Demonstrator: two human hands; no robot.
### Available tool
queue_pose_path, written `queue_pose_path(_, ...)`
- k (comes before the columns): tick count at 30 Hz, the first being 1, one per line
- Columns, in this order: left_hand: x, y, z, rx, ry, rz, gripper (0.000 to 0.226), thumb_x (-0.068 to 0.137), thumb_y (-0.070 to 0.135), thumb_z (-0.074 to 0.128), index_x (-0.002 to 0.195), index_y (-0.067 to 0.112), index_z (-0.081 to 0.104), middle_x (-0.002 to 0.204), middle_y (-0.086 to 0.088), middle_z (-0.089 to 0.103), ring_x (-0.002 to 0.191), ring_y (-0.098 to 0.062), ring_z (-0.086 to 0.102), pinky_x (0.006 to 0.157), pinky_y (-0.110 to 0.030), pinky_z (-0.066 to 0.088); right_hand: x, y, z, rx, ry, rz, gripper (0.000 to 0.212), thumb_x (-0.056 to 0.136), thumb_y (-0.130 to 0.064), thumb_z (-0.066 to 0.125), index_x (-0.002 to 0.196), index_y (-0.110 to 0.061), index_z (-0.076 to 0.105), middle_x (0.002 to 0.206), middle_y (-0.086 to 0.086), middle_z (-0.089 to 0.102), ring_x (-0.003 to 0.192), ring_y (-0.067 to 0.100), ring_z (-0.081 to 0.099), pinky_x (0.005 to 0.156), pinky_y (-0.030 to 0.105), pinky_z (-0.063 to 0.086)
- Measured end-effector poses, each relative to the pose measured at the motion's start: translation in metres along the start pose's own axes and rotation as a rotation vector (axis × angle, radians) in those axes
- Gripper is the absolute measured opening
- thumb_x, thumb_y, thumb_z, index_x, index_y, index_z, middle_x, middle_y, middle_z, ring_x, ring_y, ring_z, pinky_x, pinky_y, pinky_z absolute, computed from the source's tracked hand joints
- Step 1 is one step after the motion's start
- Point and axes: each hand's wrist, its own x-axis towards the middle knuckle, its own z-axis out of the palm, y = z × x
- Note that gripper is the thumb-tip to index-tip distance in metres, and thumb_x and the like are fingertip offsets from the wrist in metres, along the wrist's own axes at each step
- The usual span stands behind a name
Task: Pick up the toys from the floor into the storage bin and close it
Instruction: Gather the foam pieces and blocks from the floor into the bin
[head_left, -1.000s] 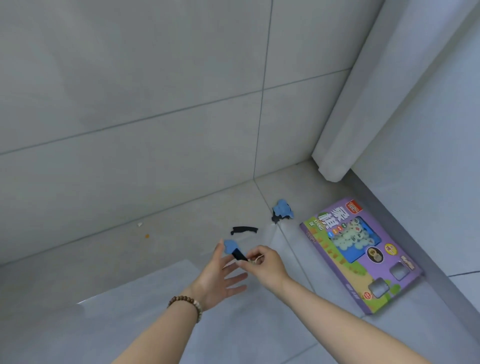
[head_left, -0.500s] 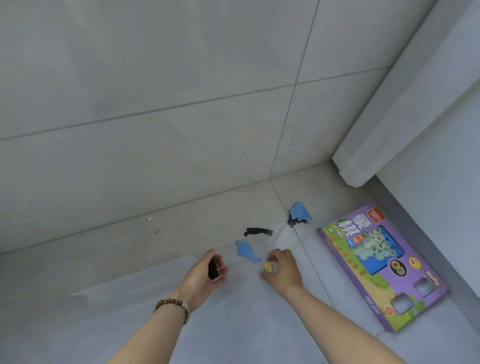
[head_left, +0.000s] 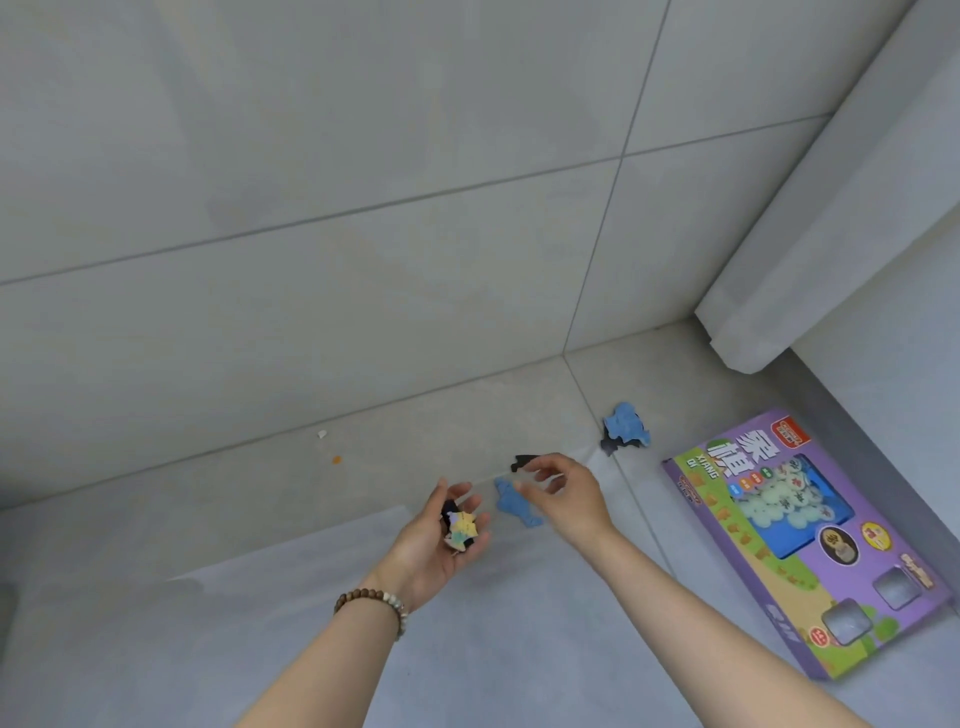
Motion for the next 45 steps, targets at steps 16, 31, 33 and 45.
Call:
queue_pose_path(16,0.023,-0.007,-0.014,0.032,-0.020,-0.009,0.055,0.090,0.056,0.044,0.118,0.011,0.059,0.115,-0.007,0.066,0.098,-0.021,0.062,0.087,-0.033,0.051,-0.006,0.008,0.028,0.252,-0.158,0.107,0.023,0.079,-0.003,0.072,0.087,-0.017,0.055,0.082,-0.001,0.063,0.070,0.012,0.059,0.057,0.014,0.047)
queue_pose_path(31,0.045,-0.013,0.003,-0.140,-0.019,-0.028,0.027,0.100,0.019,0.041,0.123,0.006,0.049,0.121,-0.012,0.057,0.095,-0.025,0.060,0.079,-0.035,0.051,0.030,0.050,-0.014,-0.265,0.142,-0.033,0.011,0.082,-0.014,0.069,0.093,-0.016,0.066,0.096,-0.008,0.050,0.090,0.009,0.054,0.082,0.023,0.046)
queue_pose_path(33,0.044,-0.015,0.004,-0.121,-0.002,-0.043,0.030,0.099,0.022,0.044,0.123,0.006,0.049,0.118,-0.011,0.059,0.096,-0.027,0.060,0.083,-0.036,0.049,0.026,0.051,-0.016,-0.254,0.120,-0.011,0.013,0.082,-0.012,0.069,0.090,-0.019,0.062,0.091,-0.008,0.055,0.086,0.010,0.056,0.079,0.023,0.047)
queue_pose_path(45,0.048,-0.021,0.039,0.057,-0.087,0.049,0.018,0.098,0.025,0.046,0.105,0.014,0.059,0.120,-0.006,0.057,0.094,-0.018,0.061,0.075,-0.031,0.053,0.011,0.020,-0.037,0.145,0.141,0.065,0.023,0.075,-0.016,0.077,0.092,-0.018,0.061,0.094,0.002,0.062,0.077,0.012,0.054,0.072,0.024,0.045)
